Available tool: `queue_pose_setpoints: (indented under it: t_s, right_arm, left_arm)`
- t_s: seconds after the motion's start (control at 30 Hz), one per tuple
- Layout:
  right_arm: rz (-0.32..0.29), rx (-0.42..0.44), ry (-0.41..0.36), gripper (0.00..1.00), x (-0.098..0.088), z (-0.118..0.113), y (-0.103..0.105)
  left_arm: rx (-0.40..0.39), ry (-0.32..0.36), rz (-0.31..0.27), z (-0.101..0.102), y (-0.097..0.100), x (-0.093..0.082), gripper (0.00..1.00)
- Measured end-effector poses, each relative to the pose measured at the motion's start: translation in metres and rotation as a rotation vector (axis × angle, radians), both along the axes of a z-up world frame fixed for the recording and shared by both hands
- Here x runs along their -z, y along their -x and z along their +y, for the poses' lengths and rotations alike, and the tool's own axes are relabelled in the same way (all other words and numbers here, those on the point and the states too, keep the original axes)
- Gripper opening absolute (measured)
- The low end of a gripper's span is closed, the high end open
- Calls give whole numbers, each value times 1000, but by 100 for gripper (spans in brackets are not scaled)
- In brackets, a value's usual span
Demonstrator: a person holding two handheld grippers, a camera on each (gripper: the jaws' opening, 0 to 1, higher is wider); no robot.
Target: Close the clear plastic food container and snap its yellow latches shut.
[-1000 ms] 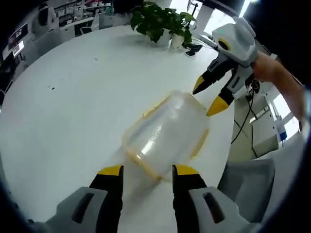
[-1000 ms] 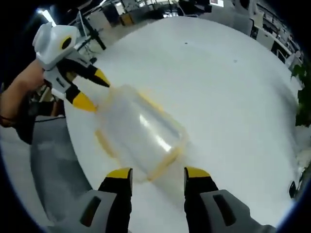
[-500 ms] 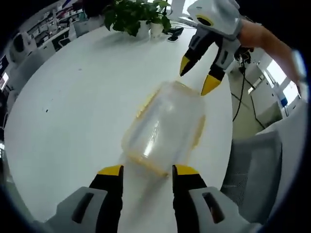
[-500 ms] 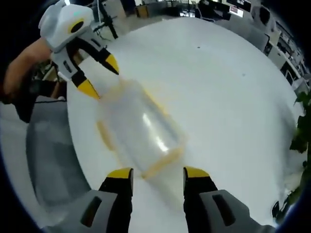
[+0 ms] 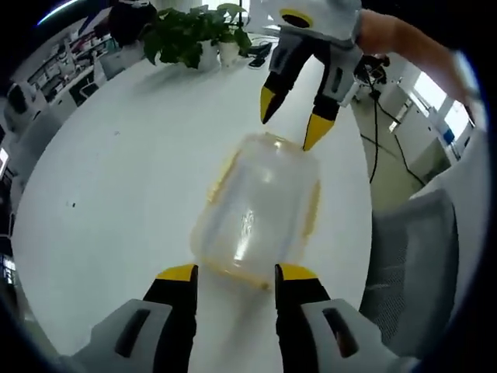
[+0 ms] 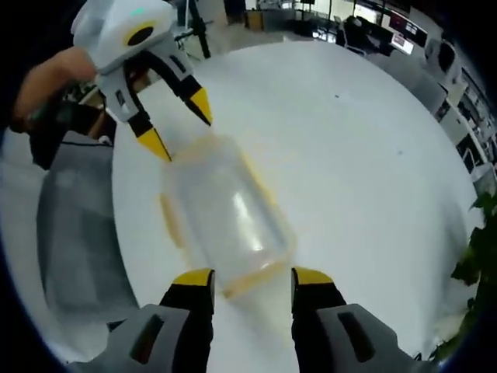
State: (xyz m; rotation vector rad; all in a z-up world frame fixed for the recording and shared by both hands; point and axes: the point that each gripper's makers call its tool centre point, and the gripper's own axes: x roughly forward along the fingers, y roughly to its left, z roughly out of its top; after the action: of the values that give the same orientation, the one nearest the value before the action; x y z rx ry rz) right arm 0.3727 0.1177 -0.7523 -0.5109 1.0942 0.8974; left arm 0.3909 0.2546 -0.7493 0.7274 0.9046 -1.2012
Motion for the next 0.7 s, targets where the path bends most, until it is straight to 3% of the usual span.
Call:
queue_pose_setpoints:
  t_s: [0.43,0.7]
  right_arm:
    - [-25,-115,24,37,1,15,-1]
    - [-27,-160,5,36,1,31,-2]
  left_arm:
    - [134,-1,-42,-11,2,3,37]
    - [184,41,-47,-25,5,0,35]
